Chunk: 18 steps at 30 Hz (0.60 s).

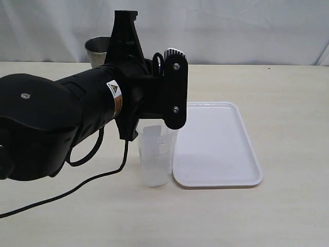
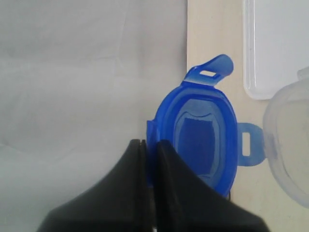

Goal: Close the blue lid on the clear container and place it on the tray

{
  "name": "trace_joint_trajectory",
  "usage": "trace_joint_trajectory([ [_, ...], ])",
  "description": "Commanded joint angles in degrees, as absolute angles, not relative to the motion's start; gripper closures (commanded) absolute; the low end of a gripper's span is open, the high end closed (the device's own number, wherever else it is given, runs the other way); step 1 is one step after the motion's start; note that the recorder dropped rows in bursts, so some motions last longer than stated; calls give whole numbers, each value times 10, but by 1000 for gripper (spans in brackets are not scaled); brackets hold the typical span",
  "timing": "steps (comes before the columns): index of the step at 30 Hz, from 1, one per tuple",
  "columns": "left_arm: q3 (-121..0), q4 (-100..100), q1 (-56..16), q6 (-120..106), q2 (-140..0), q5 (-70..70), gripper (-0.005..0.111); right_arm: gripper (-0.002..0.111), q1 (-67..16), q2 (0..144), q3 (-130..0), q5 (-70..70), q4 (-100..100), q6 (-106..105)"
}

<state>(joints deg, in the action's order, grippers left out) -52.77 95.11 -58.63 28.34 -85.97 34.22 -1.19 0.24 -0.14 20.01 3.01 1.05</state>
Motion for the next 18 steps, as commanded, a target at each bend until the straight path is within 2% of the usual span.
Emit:
trace_joint_trajectory([
  [1,-528,955,-588,302,-858,360,107,104,-9,0,0,198,34,7],
  [10,-528,958,-638,313,-858,407,107,104,-9,0,0,198,34,7],
  [18,-526,942,-653,314,-858,417,107,104,-9,0,0,198,34,7],
])
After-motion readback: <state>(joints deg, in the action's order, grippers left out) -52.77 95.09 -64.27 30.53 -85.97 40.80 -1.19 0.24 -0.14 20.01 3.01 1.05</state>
